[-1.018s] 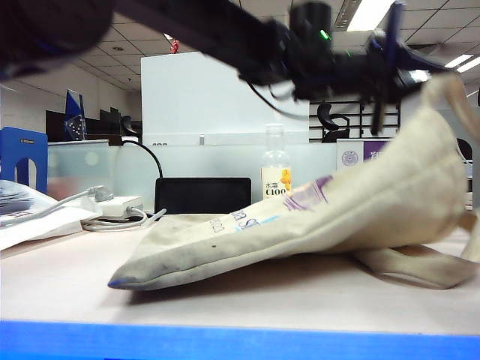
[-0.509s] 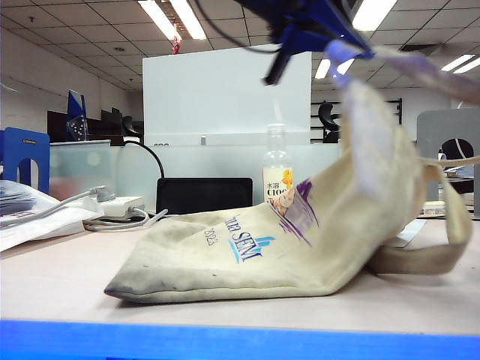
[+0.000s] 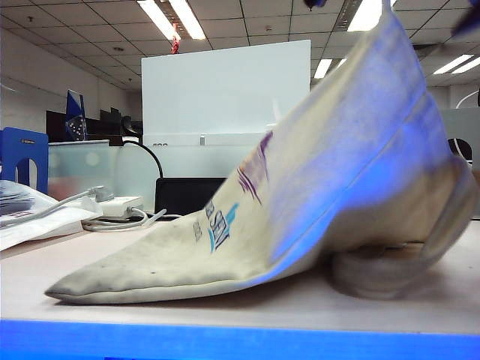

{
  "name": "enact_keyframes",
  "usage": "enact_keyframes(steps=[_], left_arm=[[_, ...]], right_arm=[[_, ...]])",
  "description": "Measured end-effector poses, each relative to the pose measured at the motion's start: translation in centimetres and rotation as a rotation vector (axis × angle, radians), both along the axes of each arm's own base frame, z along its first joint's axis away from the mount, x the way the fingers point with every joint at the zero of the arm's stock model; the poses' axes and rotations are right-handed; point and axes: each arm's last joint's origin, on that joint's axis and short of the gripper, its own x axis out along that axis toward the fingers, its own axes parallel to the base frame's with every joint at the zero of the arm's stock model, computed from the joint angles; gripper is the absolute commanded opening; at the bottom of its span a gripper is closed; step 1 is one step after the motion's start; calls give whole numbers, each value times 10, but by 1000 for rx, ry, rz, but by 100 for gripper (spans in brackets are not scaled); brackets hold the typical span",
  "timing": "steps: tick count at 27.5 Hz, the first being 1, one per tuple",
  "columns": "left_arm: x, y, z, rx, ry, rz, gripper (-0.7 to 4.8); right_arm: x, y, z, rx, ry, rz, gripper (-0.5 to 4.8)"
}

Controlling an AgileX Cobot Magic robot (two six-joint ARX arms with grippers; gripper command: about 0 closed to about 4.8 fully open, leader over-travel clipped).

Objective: Take the glasses case out of the canvas bag and put it on the table.

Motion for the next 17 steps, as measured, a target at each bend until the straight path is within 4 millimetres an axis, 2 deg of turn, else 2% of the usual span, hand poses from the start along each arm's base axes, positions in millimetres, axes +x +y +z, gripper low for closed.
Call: enact_keyframes(steps=[3, 5, 12, 14, 15, 17], left_arm=[[-2, 3, 5, 1, -17, 13, -6], [-1, 5, 7, -1, -19, 20, -6], [-3, 6, 7, 7, -17, 20, -5], [-4, 5, 7, 4, -19, 14, 27], [-4, 5, 7, 2, -16, 12, 113], [-5, 5, 7, -19, 15, -11, 163]], right_arm=[[-6, -1, 23, -125, -119, 4, 436], [-8, -1, 30, -164, -134, 9, 436], [-9, -1, 29, -287, -174, 34, 436], [-9, 1, 30, -291, -191, 48, 436], [-9, 2, 31, -291, -200, 55, 436], [-9, 3, 33, -308, -227, 69, 436]])
